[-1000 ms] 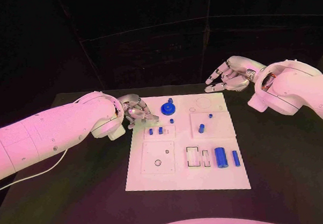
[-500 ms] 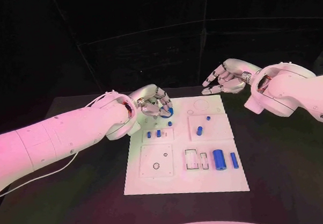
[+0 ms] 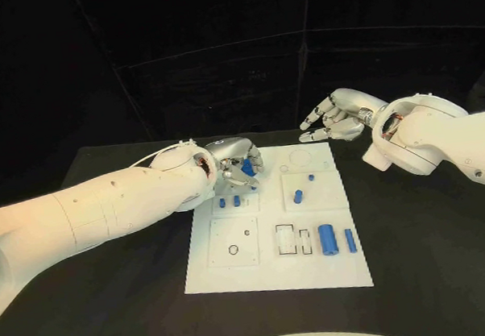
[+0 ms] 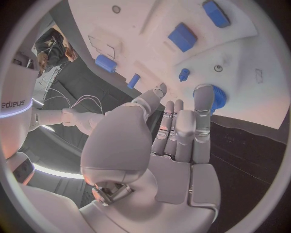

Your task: Assemble the parts on the task board

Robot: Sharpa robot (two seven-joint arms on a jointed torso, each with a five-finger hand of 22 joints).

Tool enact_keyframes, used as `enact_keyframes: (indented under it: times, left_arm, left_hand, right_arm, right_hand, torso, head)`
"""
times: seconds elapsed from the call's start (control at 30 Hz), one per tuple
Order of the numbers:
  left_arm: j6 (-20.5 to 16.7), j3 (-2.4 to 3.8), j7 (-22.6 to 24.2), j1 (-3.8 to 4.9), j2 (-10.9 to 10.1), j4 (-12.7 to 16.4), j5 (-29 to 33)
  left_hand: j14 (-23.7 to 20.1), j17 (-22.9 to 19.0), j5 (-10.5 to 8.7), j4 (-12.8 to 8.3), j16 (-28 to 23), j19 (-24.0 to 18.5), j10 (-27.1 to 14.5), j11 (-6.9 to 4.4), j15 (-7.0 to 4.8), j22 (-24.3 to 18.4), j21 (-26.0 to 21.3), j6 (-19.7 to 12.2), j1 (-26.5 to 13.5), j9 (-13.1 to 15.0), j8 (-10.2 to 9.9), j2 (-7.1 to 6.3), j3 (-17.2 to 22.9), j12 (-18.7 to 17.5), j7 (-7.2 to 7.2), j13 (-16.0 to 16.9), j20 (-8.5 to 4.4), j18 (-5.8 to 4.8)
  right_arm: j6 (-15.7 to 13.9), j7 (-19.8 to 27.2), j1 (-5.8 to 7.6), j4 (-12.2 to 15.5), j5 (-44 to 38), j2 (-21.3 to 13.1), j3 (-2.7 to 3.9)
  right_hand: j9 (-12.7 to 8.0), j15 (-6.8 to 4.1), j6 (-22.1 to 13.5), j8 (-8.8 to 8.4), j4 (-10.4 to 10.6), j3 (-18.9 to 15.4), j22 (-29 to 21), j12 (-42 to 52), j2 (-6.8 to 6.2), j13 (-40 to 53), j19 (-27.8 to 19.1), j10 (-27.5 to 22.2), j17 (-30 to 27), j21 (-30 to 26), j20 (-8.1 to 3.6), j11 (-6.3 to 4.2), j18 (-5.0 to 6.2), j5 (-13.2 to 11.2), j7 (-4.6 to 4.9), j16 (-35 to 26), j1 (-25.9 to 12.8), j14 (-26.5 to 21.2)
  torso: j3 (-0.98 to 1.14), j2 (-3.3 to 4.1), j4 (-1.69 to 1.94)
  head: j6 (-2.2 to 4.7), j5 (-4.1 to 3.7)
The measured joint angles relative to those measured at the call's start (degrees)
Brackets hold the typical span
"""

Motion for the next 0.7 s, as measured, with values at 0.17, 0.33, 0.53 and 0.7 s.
enact_keyframes:
  times: [0.17,0.33,0.53,0.7]
  left_arm:
    - [1.23,-0.12,-0.19,-0.22,0.85,-1.2,-2.5]
    - [2.25,-0.41,-0.36,-0.38,1.38,-1.94,-3.99]
    - [2.96,-1.07,-0.6,-0.7,1.98,-3.21,-5.18]
    - [3.23,-1.15,-0.78,-0.84,2.56,-4.11,-5.65]
  left_hand:
    - [2.45,3.34,0.0,0.14,3.59,3.41,1.59,-0.21,-0.25,5.62,5.76,1.45,0.0,-0.84,-0.99,0.0,-0.46,-0.5,-0.02,-1.37,-0.32,-1.63]
    - [4.13,6.23,0.0,0.17,6.37,6.04,3.18,-0.46,-0.51,10.83,10.94,2.57,-0.21,-1.51,-1.76,0.21,-0.49,-1.09,-0.25,-2.56,-0.52,-2.54]
    - [4.53,7.2,0.0,-0.15,7.3,7.07,3.97,-0.7,-0.51,13.65,13.7,3.55,0.39,-1.89,-2.18,0.82,-0.16,-1.56,-0.28,-3.41,-0.58,-2.53]
    - [4.74,7.37,0.0,-0.29,7.57,7.38,4.88,-0.61,-0.72,14.88,14.85,4.28,0.85,-2.12,-2.48,1.28,0.83,-2.21,-0.6,-4.01,-0.9,-3.39]
  right_arm:
    - [-0.45,0.02,0.0,-0.08,0.0,0.08,0.0]
    - [-0.94,0.02,0.0,-0.14,0.0,0.16,0.0]
    - [-1.36,-0.01,0.0,-0.14,0.0,0.25,0.0]
    - [-1.56,-0.03,0.0,-0.14,0.0,0.25,0.0]
  right_hand:
    - [-0.04,0.0,0.0,0.0,0.0,0.0,-0.17,-0.21,0.27,0.0,-0.22,-0.21,0.0,-0.23,0.22,0.21,0.01,0.21,0.0,-0.23,0.27,0.0]
    - [-0.04,0.0,0.0,0.0,0.0,0.0,-0.19,-0.2,0.31,0.0,-0.21,-0.41,0.0,-0.23,0.21,0.0,0.01,0.21,0.0,-0.22,0.31,0.0]
    - [-0.04,0.0,0.0,0.0,0.0,0.0,-0.18,-0.2,0.31,0.0,-0.2,-0.41,-0.01,-0.23,0.21,0.0,0.0,0.45,0.0,-0.22,0.31,0.0]
    - [-0.04,0.0,0.0,0.0,0.0,0.0,-0.18,-0.2,0.4,0.0,-0.2,-0.41,-0.01,-0.22,0.21,0.0,0.0,0.45,0.0,-0.22,0.4,0.0]
  torso:
    - [0.0,0.0,0.01]
    - [0.0,-0.01,0.05]
    - [0.02,-0.01,0.07]
    - [0.02,-0.03,0.07]
  head:
    - [-0.05,-0.05]
    - [-0.23,-0.12]
    - [-0.27,-0.2]
    - [-0.38,-0.27]
